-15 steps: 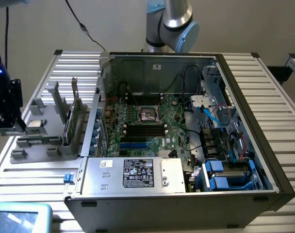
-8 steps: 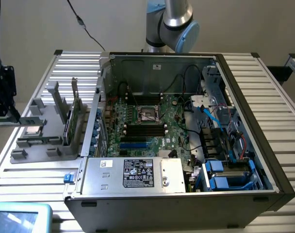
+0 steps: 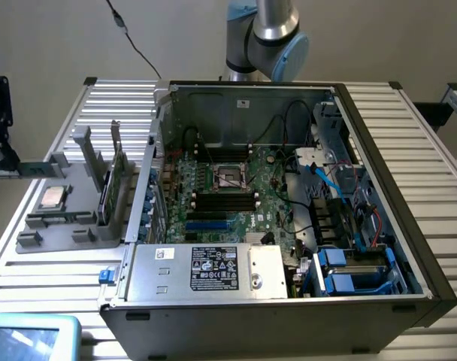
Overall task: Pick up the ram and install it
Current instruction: 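Pick up the ram and move it above insertion slot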
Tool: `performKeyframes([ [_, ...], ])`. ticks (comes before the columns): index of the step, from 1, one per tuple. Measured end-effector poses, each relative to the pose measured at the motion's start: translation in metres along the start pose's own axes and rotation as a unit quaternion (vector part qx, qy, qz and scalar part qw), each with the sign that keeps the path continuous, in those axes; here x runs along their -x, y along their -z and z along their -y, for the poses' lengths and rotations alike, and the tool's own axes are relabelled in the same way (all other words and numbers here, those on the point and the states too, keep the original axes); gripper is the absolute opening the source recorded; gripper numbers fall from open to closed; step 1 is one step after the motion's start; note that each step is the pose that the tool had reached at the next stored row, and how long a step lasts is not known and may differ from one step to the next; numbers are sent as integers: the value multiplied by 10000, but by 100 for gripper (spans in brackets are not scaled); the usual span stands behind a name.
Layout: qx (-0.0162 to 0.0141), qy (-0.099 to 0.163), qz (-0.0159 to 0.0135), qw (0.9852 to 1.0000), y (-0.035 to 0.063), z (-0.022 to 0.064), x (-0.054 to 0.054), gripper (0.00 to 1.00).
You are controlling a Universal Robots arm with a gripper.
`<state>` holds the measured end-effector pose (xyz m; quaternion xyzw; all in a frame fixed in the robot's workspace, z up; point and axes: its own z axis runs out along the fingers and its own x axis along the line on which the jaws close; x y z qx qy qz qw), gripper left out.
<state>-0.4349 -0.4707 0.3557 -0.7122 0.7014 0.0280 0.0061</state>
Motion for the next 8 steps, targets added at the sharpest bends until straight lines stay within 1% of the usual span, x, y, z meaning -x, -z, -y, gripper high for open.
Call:
performKeyframes([
  [8, 0, 0, 0, 10000, 359, -11, 17, 11],
])
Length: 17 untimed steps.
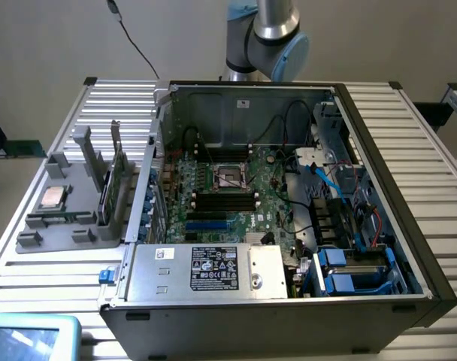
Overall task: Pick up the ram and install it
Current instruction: 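Pick up the ram and move it above insertion slot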
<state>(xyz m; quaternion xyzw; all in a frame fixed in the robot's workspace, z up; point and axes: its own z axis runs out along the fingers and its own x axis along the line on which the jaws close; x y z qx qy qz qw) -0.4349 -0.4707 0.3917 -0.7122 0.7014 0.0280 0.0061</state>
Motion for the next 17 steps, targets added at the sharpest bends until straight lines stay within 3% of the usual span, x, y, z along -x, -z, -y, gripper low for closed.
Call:
performKeyframes([
  [17, 0, 0, 0, 10000, 772, -24, 38, 11],
])
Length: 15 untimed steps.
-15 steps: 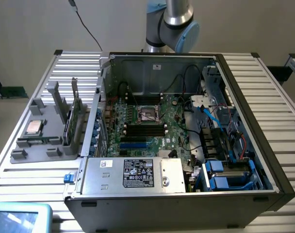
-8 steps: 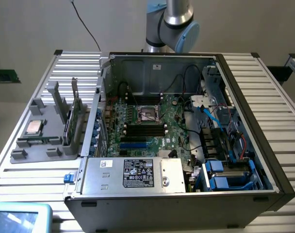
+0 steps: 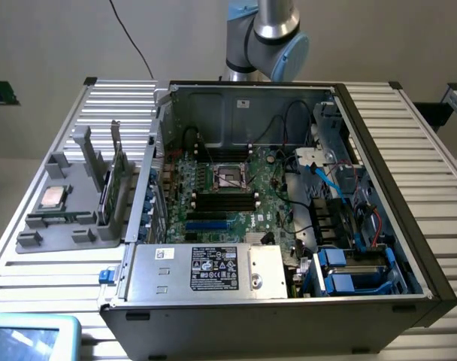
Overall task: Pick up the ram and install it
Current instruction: 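Pick up the ram and move it above insertion slot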
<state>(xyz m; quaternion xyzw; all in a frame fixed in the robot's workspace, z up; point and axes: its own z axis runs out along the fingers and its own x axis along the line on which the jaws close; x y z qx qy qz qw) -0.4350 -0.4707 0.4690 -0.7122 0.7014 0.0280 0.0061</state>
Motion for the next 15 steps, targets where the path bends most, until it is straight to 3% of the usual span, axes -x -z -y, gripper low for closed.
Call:
performKeyframes([
  [3, 2, 0, 0, 10000, 91, -2, 5, 11],
  [12, 2, 0, -1, 10000, 100, -2, 5, 11],
  [15, 4, 0, -1, 10000, 104, 81, 1, 11],
])
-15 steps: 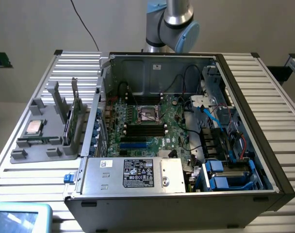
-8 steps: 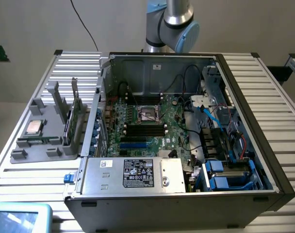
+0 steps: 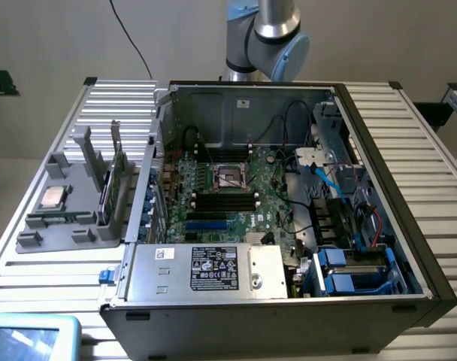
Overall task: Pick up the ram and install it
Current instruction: 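Pick up the ram and move it above insertion slot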
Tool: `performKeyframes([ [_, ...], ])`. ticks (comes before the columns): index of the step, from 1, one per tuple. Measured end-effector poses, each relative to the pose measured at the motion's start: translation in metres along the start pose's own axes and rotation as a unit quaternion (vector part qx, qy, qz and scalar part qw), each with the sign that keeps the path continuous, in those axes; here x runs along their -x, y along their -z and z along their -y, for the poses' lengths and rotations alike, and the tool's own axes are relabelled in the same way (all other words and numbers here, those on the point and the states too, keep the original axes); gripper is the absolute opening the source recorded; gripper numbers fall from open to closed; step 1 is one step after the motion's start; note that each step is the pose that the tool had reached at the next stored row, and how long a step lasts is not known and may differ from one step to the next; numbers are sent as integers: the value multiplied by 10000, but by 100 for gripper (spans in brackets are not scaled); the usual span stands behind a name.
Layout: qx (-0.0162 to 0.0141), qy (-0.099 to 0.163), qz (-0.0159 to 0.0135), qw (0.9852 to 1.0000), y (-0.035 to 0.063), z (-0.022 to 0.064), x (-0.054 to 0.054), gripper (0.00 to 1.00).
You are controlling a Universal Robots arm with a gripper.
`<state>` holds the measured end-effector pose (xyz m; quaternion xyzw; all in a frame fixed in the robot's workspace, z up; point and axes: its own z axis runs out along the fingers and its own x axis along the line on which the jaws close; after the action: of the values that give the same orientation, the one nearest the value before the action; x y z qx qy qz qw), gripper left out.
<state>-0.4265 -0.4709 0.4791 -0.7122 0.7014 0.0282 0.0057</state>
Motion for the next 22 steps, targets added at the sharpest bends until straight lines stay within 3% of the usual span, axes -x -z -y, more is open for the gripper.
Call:
performKeyframes([
  [22, 1, 0, 0, 10000, 32, 1003, -20, 11],
])
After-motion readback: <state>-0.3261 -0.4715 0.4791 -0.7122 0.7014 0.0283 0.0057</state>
